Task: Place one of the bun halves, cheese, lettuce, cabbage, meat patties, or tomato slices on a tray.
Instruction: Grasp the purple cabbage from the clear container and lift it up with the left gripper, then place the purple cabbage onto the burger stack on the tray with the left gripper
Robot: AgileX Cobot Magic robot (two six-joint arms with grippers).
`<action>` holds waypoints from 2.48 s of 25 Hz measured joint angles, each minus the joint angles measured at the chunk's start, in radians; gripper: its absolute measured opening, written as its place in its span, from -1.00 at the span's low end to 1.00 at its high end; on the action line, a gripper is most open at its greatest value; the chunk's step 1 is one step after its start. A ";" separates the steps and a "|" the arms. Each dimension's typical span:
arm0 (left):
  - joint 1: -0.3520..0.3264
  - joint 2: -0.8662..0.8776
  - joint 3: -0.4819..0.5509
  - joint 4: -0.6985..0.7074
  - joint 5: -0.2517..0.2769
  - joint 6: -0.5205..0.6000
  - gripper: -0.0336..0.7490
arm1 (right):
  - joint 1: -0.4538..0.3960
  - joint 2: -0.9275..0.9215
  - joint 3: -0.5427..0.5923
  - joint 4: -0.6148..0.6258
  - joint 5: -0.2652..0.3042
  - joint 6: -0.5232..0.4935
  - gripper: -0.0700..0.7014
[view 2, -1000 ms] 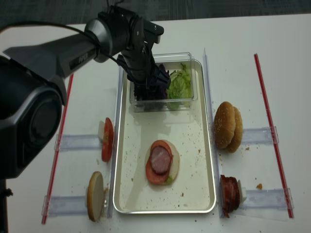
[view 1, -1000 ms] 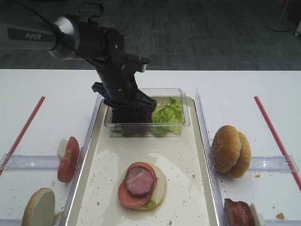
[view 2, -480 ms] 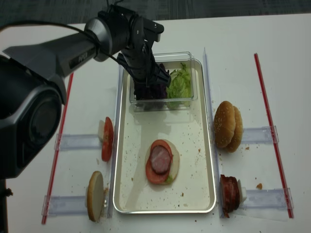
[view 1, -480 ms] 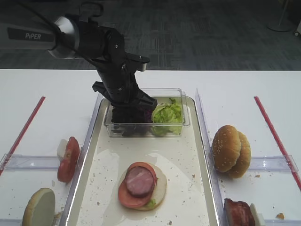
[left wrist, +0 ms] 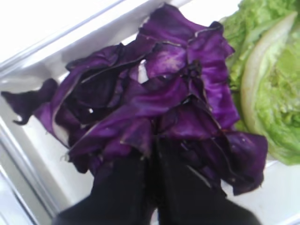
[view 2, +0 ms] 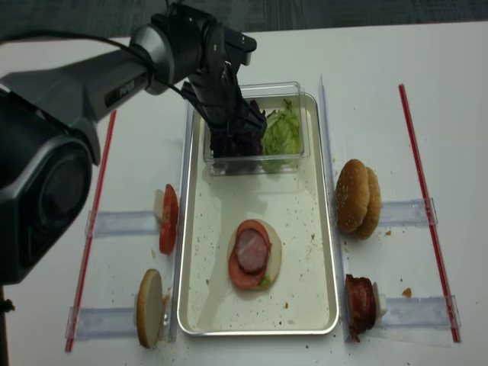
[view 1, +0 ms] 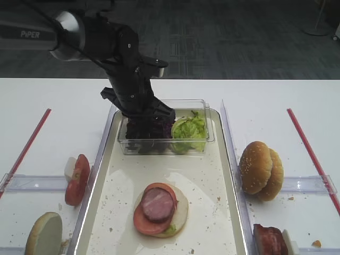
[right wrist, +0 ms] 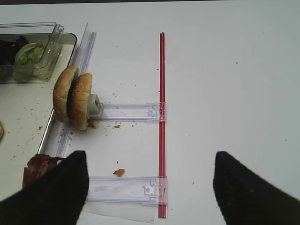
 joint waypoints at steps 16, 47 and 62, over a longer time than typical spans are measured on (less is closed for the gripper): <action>0.000 -0.183 0.000 0.027 0.117 0.000 -0.93 | 0.000 0.000 0.000 0.000 0.000 0.000 0.66; -0.150 -0.480 0.477 -0.023 0.042 0.041 -0.93 | 0.000 0.000 0.000 0.000 0.000 0.004 0.66; -0.296 -0.435 0.477 -0.041 0.039 0.054 -0.93 | 0.000 0.000 0.000 0.000 0.000 0.004 0.66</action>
